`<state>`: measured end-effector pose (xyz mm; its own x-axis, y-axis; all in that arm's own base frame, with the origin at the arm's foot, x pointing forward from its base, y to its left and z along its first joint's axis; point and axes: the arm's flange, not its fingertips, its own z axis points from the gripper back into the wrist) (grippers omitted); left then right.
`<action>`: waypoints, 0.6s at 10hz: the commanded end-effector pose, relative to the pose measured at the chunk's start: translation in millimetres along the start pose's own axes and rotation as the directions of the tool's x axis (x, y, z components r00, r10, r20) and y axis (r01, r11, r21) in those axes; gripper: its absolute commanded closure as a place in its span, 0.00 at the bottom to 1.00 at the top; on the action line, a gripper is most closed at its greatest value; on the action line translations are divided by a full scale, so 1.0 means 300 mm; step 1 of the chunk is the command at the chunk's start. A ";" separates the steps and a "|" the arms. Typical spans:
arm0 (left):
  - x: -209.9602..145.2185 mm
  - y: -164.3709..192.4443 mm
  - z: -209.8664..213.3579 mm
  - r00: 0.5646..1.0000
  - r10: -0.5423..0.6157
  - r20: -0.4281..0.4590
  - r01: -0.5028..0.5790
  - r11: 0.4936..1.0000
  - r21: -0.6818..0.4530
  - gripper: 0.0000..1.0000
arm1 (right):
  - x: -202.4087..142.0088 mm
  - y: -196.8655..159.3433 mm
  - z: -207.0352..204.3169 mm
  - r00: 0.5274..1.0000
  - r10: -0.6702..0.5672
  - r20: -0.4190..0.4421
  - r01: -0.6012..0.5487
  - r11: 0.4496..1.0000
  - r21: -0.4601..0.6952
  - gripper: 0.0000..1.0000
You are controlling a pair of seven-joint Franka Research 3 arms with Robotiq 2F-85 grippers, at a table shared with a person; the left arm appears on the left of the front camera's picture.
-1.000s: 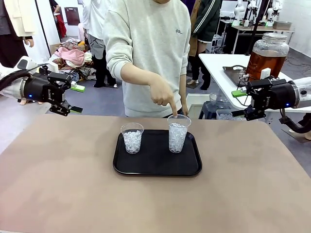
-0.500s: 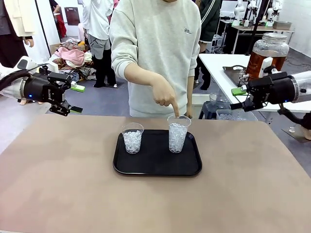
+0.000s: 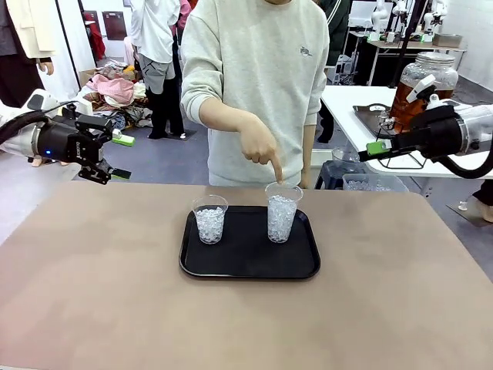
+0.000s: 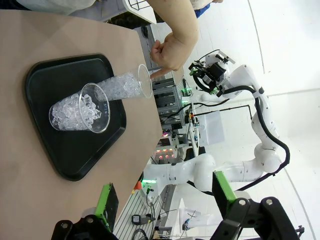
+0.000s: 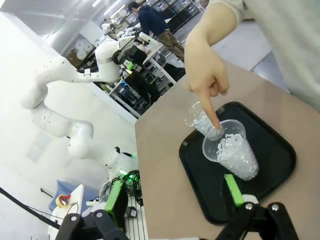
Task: Pour the drink into the iced cup.
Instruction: Pick up the iced cup indicated by the human and present it to them.
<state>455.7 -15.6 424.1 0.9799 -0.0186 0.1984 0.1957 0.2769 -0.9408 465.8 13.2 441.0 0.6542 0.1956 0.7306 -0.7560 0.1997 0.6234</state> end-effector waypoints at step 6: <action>-0.002 -0.005 0.002 1.000 -0.005 0.006 0.005 1.000 0.003 0.00 | 0.006 -0.014 -0.033 0.992 0.126 0.025 -0.125 0.992 -0.024 0.00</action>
<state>455.7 -15.6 424.1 0.9799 -0.0186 0.1984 0.1957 0.2769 -0.9408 466.5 14.4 441.7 0.6274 0.1967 0.7535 -0.7781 0.1975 0.5963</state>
